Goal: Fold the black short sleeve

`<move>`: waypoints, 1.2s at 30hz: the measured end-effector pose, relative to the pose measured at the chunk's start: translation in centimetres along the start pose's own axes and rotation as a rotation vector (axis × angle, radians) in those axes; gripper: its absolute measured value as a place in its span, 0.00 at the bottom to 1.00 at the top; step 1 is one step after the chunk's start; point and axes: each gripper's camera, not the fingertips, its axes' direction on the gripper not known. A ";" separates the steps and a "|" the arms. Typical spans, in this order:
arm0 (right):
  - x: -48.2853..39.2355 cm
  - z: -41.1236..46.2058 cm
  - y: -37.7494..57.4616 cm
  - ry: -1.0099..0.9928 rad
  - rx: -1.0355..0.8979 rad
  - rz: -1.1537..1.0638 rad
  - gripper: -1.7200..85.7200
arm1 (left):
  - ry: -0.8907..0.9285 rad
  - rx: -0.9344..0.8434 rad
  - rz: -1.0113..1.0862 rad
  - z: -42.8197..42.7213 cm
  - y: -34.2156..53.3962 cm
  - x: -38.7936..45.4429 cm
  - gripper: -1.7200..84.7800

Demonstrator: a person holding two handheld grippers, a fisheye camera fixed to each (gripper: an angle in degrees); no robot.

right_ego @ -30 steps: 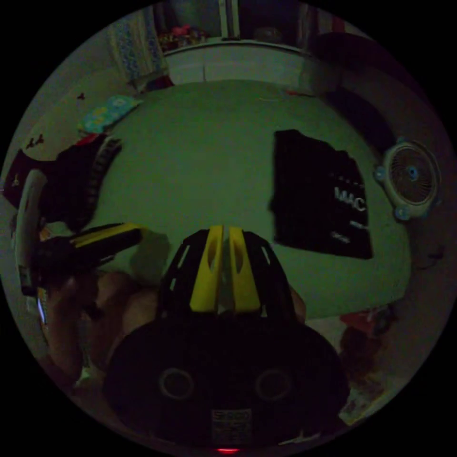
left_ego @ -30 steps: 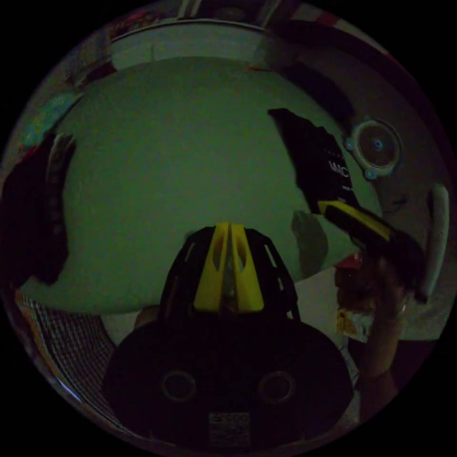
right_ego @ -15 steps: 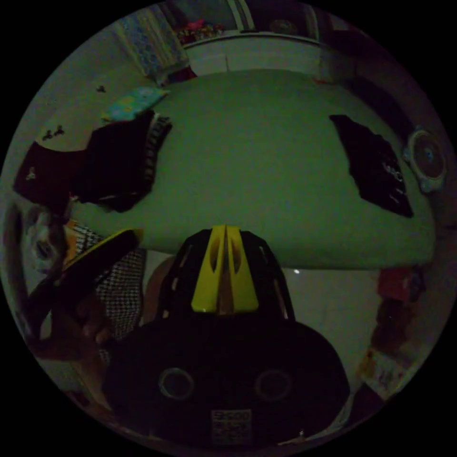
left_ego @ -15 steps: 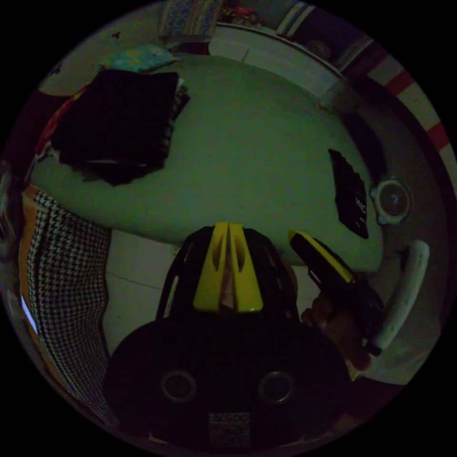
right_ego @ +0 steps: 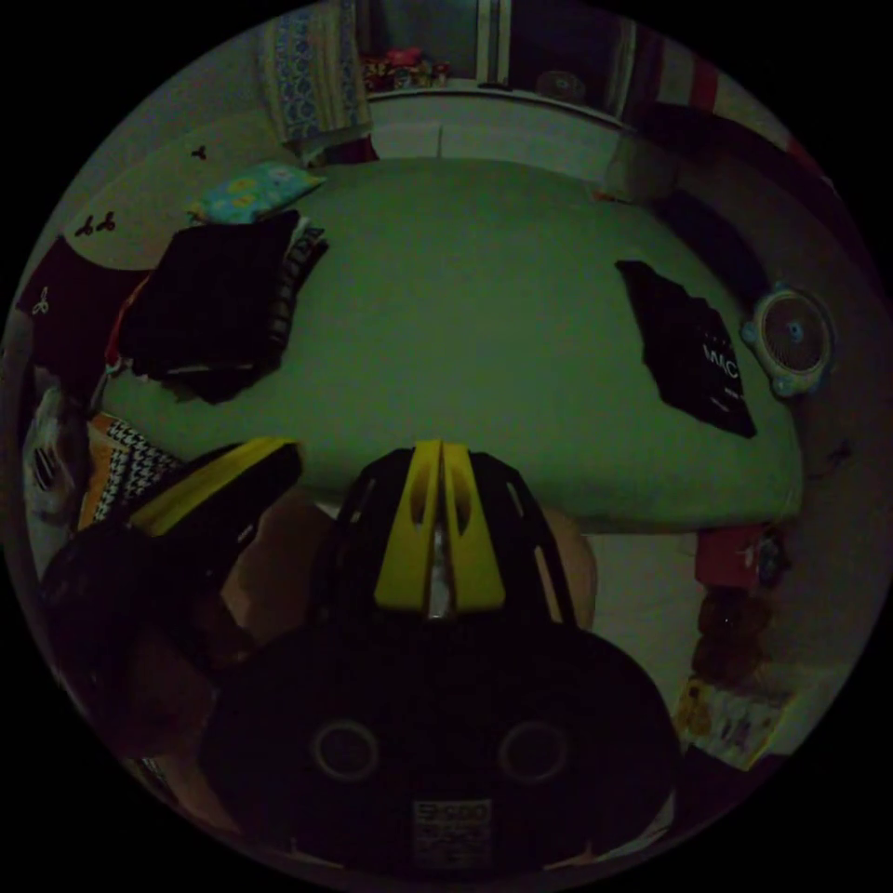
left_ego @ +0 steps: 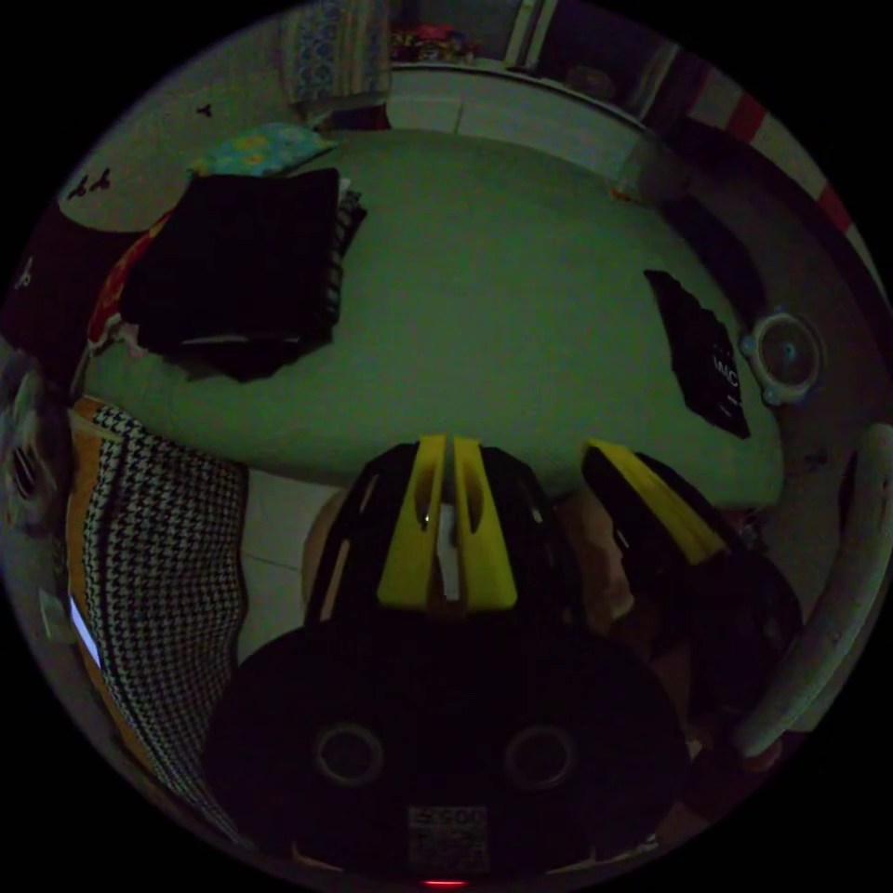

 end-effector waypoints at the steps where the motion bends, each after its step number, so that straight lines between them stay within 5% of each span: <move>1: -0.3 0.1 0.6 -0.029 -0.008 0.003 0.01 | -0.009 0.015 0.021 -0.5 0.5 0.5 0.05; 10: -2.8 -0.1 5.2 0.023 0.065 0.070 0.01 | 0.019 -0.030 0.176 -2.8 4.5 4.0 0.03; 36: -10.4 -0.9 12.3 0.093 0.114 0.061 0.01 | -0.093 0.125 0.070 -10.5 13.4 5.4 0.02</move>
